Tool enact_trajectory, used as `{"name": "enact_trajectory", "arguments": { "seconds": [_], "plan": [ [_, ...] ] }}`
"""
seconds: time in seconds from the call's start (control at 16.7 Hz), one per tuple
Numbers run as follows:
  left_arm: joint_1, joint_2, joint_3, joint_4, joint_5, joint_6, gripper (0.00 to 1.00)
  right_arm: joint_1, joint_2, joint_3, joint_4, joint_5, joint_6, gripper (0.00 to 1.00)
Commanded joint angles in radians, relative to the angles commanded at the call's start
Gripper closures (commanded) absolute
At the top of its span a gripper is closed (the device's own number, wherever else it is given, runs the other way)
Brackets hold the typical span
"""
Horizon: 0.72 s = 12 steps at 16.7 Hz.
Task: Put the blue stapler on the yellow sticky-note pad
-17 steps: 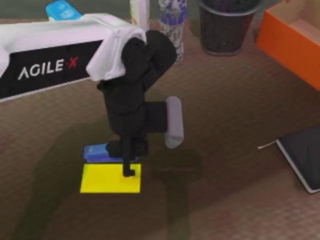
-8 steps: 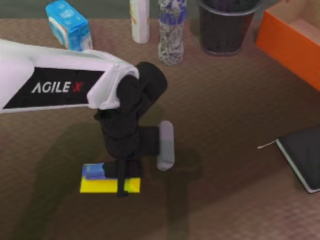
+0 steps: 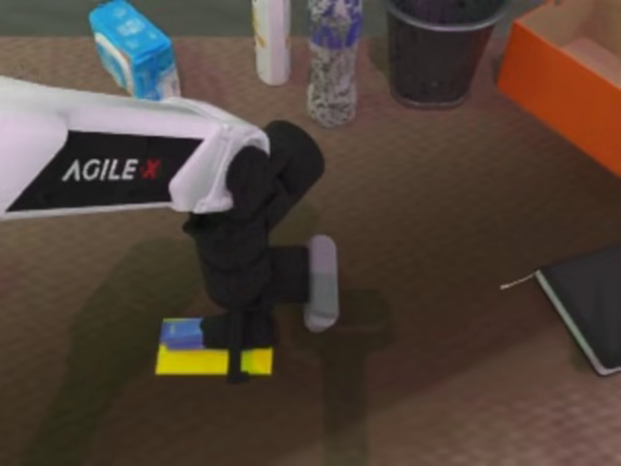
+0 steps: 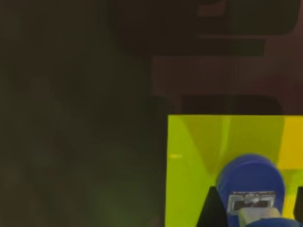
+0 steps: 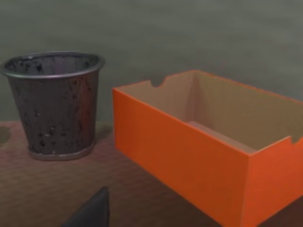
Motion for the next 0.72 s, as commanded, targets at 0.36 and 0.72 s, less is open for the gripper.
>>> {"name": "enact_trajectory", "arguments": {
  "seconds": [0.36,0.72],
  "plan": [
    [0.0,0.0,0.0,0.0,0.0,0.0,0.02,0.0,0.0,0.0,0.0,0.0,0.0,0.0],
    [0.0,0.0,0.0,0.0,0.0,0.0,0.0,0.0,0.0,0.0,0.0,0.0,0.0,0.0]
  ]
}}
